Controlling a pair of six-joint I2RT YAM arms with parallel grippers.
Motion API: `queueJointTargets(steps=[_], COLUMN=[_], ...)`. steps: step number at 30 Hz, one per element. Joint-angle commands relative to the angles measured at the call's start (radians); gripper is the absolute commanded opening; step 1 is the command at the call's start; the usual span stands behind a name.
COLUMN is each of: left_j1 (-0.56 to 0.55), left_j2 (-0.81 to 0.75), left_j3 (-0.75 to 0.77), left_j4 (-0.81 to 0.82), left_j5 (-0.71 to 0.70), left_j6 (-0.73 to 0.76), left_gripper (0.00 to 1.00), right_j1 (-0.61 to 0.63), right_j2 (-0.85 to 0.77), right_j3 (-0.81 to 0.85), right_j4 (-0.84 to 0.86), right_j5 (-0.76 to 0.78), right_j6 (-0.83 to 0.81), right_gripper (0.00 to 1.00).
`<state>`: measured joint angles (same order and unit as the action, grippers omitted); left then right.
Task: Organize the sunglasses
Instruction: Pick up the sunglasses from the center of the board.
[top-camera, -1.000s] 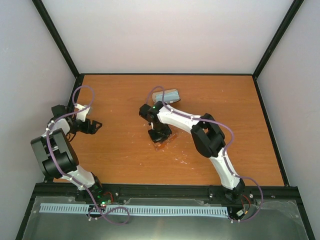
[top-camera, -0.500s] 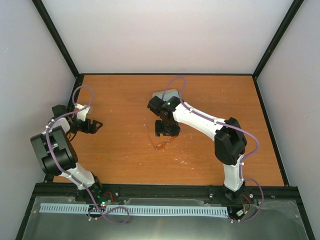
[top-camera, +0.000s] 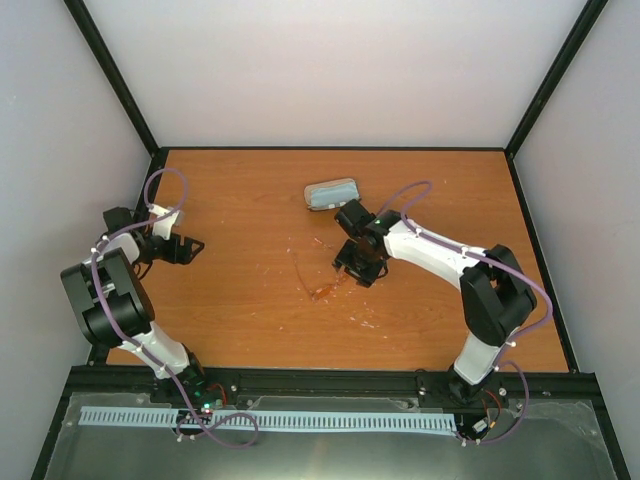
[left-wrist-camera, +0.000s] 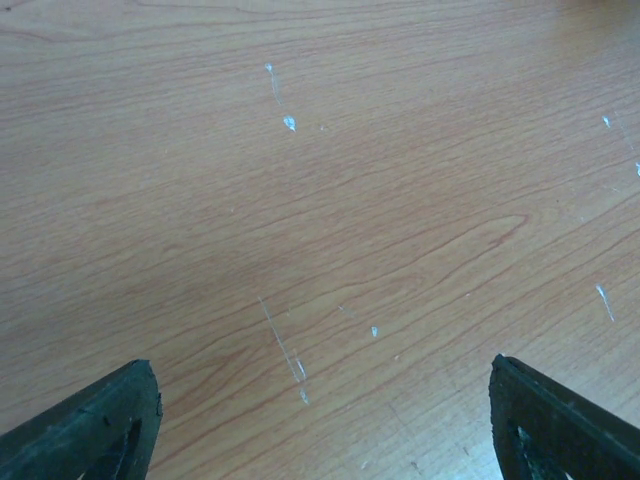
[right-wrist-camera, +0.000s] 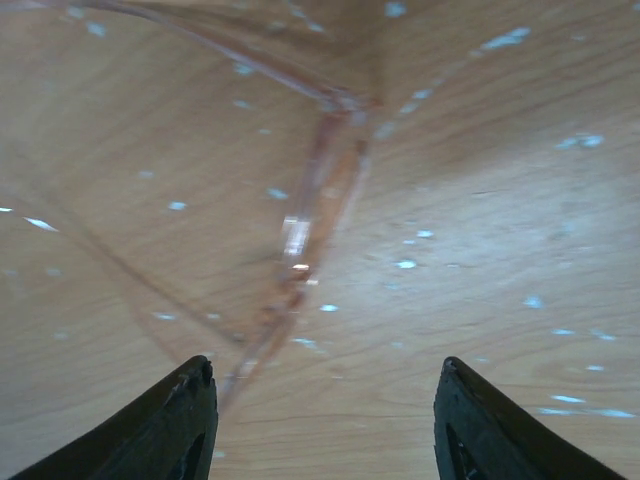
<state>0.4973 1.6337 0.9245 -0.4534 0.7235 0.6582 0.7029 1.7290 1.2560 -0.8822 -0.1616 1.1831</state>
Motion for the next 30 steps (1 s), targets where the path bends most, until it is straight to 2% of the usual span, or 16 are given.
queueJointTargets(steps=[1, 7, 12, 30], left_j1=[0.004, 0.004, 0.004, 0.014], left_j2=[-0.007, -0.006, 0.003, 0.019], left_j3=[-0.018, -0.042, -0.045, -0.043], left_j4=[0.044, 0.071, 0.087, 0.111], left_j5=[0.027, 0.024, 0.031, 0.054], left_j6=[0.027, 0.024, 0.018, 0.007], left_gripper=[0.89, 0.89, 0.89, 0.89], right_j1=[0.006, 0.015, 0.032, 0.043], right_j2=[-0.035, 0.012, 0.035, 0.121], right_j3=[-0.018, 0.01, -0.029, -0.066], right_j4=[0.171, 0.155, 0.184, 0.218], right_j5=[-0.019, -0.064, -0.078, -0.087], right_j6=[0.163, 0.214, 0.282, 0.352], right_gripper=[0.58, 0.58, 0.57, 0.49])
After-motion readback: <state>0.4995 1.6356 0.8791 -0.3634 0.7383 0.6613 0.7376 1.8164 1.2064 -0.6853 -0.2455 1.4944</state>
